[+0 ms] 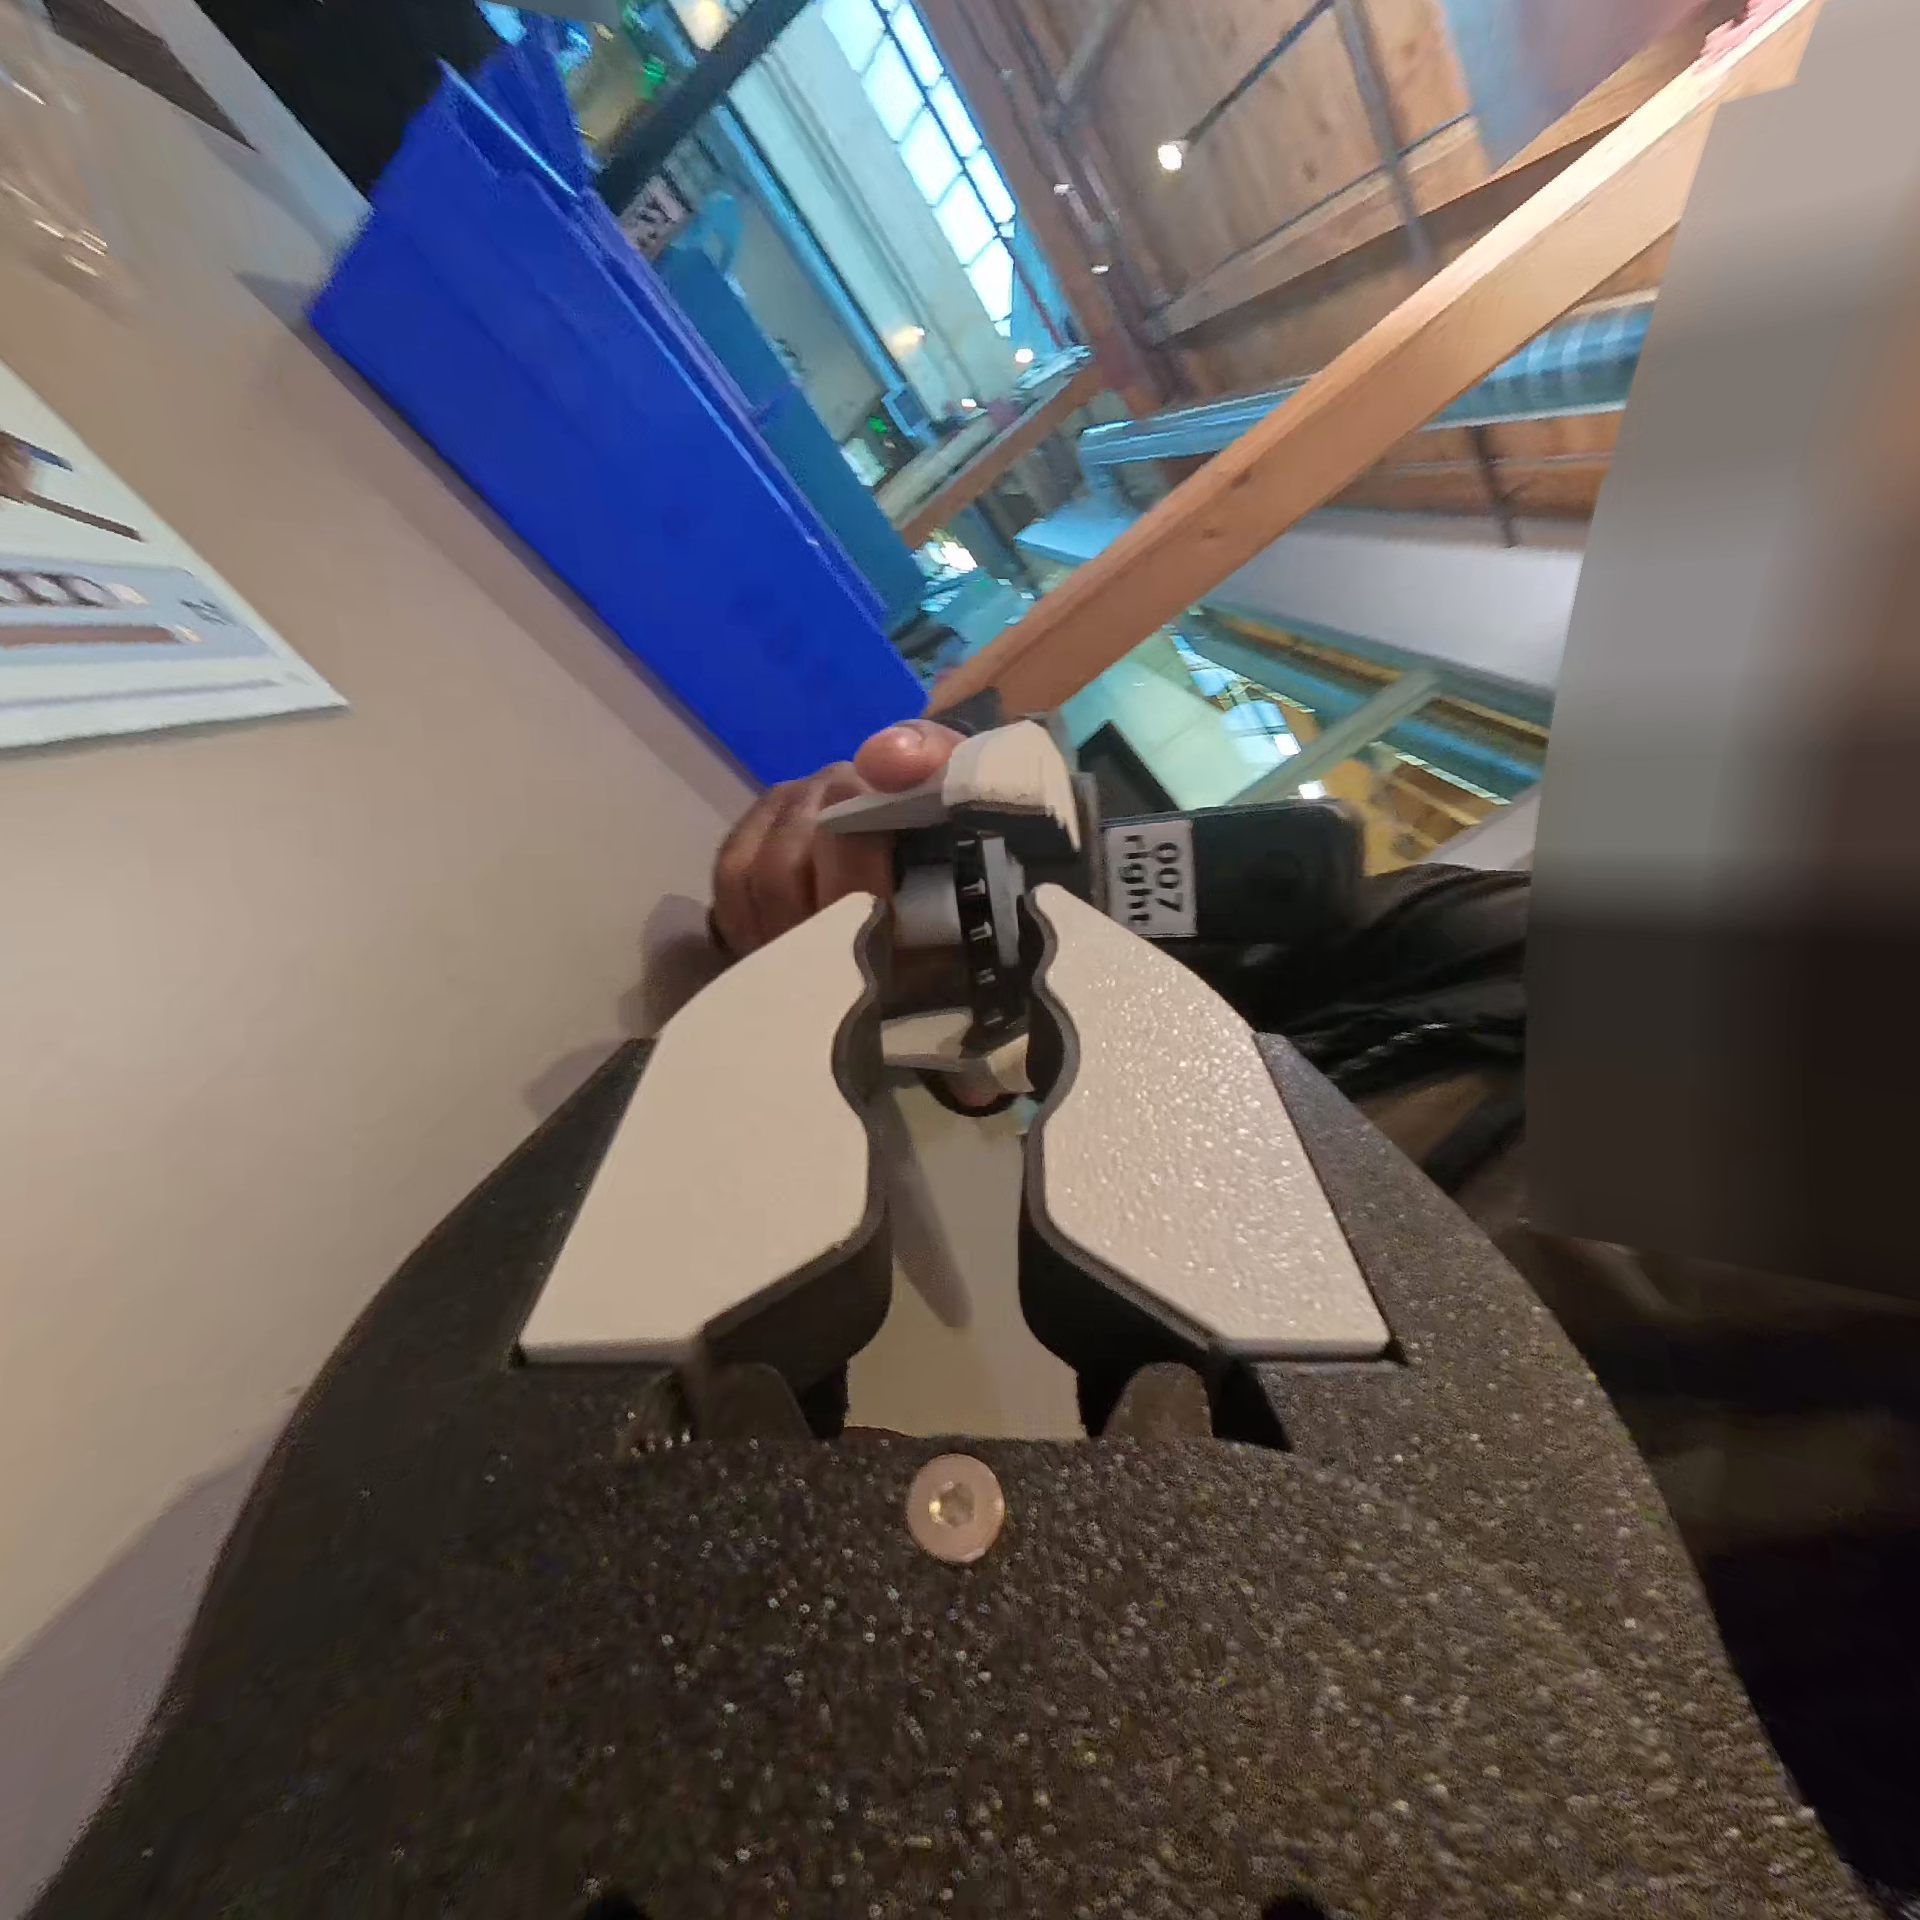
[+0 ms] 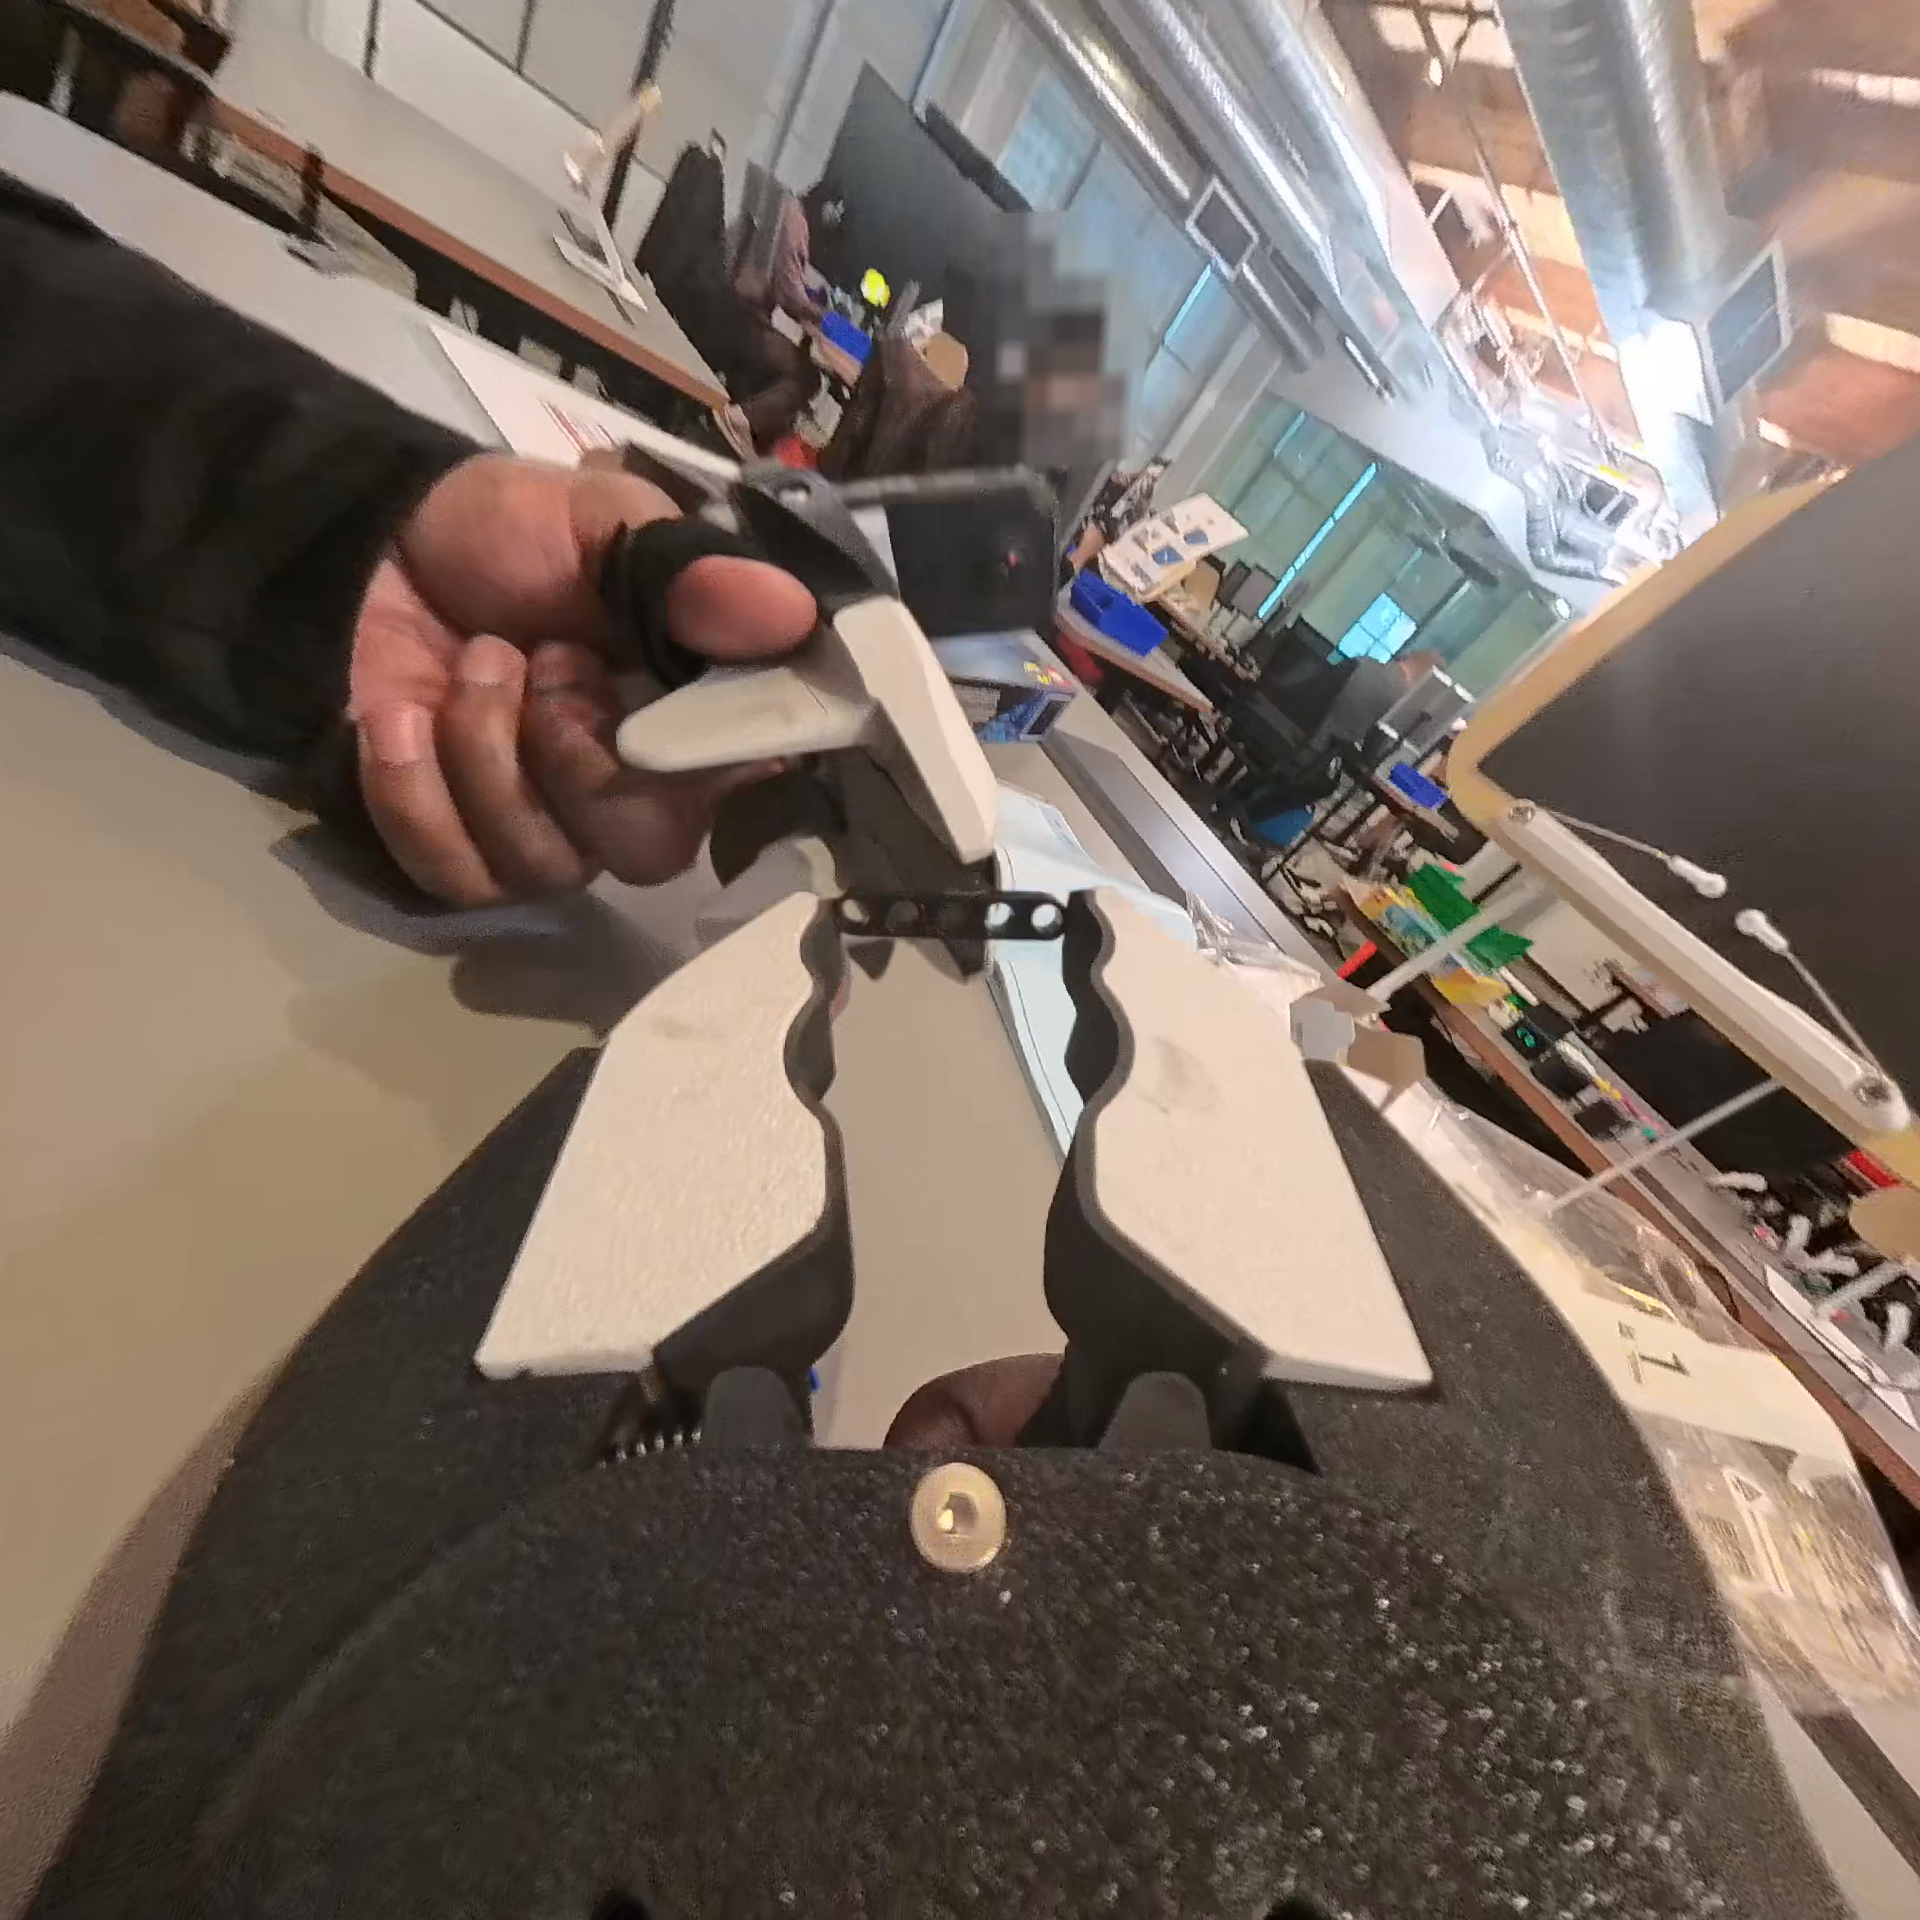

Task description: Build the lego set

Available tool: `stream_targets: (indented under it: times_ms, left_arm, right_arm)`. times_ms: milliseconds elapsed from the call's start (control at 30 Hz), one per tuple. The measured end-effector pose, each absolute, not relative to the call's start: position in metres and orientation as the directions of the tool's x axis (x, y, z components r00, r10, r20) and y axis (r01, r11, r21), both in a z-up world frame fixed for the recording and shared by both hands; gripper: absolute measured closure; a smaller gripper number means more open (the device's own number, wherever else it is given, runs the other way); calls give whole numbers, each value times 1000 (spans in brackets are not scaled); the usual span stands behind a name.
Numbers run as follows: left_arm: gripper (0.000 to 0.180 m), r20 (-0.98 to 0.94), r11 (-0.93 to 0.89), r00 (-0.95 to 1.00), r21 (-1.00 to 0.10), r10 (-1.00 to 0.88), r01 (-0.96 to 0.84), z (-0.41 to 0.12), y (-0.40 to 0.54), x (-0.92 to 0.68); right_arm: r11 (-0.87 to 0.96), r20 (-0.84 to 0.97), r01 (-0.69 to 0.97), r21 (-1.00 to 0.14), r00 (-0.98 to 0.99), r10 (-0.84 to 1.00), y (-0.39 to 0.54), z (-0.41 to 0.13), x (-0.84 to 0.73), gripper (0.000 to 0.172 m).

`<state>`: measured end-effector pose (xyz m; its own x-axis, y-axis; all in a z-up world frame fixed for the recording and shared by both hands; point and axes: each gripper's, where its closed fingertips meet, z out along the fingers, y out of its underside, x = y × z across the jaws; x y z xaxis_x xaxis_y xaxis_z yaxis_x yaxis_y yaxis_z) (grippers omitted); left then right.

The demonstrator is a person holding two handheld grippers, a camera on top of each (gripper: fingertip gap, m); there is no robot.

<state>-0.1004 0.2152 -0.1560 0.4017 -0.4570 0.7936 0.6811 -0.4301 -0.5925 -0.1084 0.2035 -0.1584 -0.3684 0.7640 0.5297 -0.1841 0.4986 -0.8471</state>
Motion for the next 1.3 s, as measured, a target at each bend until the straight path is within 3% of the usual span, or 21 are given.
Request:
stream_targets:
  times_ms: [333, 667, 1300]
  left_arm:
    - [158, 815, -507, 191, -505, -547, 699, -144, 206, -83]
    - [171, 816, -526, 151, -489, -558, 696, -143, 202, -82]
    - [169, 813, -559, 155, -511, -562, 653, -146, 198, -73]
  right_arm:
    - [455, 534, -281, -845, -398, 746, 191, -146, -97, 130]
    - [450, 532, -285, -846, -417, 737, 189, -149, -96, 130]
    - [438, 524, -288, -852, -439, 730, 187, -150, -95, 130]
